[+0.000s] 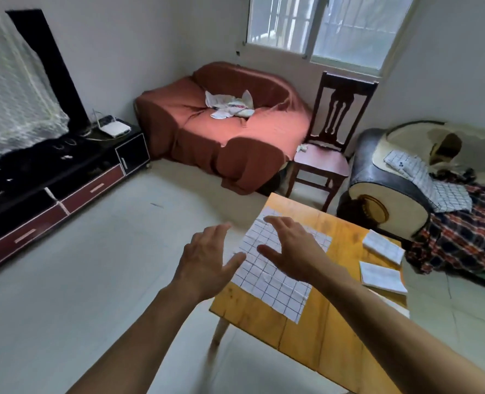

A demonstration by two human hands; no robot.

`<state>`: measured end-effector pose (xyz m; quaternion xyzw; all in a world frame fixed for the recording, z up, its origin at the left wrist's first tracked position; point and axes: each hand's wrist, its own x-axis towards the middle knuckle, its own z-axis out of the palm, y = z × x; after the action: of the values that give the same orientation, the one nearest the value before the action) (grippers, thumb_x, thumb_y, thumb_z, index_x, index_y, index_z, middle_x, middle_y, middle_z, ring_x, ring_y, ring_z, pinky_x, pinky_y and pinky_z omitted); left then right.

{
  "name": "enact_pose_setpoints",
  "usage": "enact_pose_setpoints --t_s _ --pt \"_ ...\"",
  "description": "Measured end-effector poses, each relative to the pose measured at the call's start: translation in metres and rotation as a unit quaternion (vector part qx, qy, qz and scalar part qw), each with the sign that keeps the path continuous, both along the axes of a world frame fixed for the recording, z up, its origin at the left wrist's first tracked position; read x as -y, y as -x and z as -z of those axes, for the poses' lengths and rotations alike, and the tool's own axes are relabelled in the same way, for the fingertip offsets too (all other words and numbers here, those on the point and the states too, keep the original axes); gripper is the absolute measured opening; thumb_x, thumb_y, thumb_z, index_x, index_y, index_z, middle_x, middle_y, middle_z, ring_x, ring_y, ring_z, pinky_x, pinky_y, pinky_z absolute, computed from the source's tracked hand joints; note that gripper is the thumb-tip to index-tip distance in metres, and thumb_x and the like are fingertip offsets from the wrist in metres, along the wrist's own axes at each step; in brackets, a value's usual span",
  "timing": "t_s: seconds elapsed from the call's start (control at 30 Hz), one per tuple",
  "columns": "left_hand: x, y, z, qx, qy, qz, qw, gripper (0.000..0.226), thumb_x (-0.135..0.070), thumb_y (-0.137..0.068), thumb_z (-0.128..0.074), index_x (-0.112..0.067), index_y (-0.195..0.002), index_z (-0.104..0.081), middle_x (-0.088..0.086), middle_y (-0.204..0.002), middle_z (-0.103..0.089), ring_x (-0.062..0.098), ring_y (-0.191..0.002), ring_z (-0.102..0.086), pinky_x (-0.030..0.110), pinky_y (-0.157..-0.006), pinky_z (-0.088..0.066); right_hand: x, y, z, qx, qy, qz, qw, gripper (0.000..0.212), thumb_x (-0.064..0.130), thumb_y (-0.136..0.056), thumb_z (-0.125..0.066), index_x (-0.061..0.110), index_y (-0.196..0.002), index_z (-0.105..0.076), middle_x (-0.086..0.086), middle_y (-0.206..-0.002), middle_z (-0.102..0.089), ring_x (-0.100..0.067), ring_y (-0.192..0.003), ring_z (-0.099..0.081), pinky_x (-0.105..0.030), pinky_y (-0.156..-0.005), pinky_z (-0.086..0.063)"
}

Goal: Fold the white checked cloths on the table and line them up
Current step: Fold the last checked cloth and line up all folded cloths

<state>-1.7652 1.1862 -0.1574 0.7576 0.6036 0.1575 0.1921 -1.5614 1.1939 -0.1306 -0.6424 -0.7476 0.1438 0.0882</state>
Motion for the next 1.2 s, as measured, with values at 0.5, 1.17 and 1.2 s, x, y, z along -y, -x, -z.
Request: enact_pose_setpoints --t_s 0.5,1.17,1.2 --pt "-0.209 0.145 0.022 -0.094 0.051 0.04 0.993 0.061 -0.061 -0.098 -0.042 -0.033 -0.151 -0.031 -0.006 -0.159 -0.03 0.017 -0.144 -0.027 0.036 -0.114 -0.029 -0.205 0.105 0.048 0.035 0.028 0.021 0.999 0.068 0.06 -0.093 -0.051 0.028 -0.15 -0.031 0.0 -0.155 -0.037 -0.024 -0.137 -0.037 -0.044 -0.107 -0.04" --pt "-0.514 0.096 0.041 -0.08 0.037 0.377 0.922 0.061 -0.061 -0.096 -0.047 -0.028 -0.148 -0.04 -0.004 -0.156 -0.036 0.017 -0.144 -0.028 0.032 -0.117 -0.027 -0.353 0.104 0.057 0.066 0.128 0.314 0.938 0.066 0.062 -0.094 -0.045 0.035 -0.151 -0.025 0.001 -0.161 -0.025 -0.022 -0.148 -0.022 -0.052 -0.117 -0.022" --pt "-0.525 0.091 0.044 -0.075 0.037 0.396 0.915 0.061 -0.06 -0.097 -0.047 -0.028 -0.148 -0.04 -0.003 -0.157 -0.035 0.018 -0.144 -0.028 0.032 -0.117 -0.026 -0.354 0.108 0.058 0.065 0.143 0.341 0.927 0.067 0.062 -0.094 -0.045 0.035 -0.152 -0.024 0.002 -0.161 -0.025 -0.021 -0.148 -0.021 -0.051 -0.118 -0.023"
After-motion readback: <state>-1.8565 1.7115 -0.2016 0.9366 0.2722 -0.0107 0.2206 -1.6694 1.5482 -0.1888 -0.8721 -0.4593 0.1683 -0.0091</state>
